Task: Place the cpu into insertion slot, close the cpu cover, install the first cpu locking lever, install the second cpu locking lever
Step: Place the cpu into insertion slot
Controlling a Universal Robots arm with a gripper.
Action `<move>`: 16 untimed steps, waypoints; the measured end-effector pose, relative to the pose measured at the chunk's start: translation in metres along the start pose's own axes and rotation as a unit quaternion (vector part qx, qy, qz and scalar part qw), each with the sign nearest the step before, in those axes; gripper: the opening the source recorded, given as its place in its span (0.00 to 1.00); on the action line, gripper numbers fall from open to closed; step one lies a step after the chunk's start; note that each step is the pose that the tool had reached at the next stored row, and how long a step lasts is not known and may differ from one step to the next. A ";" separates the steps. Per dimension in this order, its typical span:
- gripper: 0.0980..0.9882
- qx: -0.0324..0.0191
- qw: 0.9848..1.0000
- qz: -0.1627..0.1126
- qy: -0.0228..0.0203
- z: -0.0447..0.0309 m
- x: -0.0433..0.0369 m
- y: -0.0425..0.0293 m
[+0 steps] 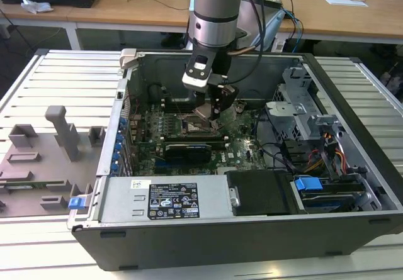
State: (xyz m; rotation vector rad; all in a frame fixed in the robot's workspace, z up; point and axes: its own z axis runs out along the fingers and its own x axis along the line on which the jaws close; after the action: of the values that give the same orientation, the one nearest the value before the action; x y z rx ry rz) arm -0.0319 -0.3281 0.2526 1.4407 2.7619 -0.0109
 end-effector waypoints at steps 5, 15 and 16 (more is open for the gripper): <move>0.50 0.001 1.000 0.013 -0.001 0.0000 0.0000 0.0000; 0.50 0.005 0.999 0.051 -0.006 0.0000 0.0000 0.0000; 0.50 0.006 0.999 0.053 -0.006 0.0000 0.0000 0.0000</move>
State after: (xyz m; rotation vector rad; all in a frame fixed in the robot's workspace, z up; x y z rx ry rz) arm -0.0319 -0.3281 0.2526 1.5826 2.6755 -0.0332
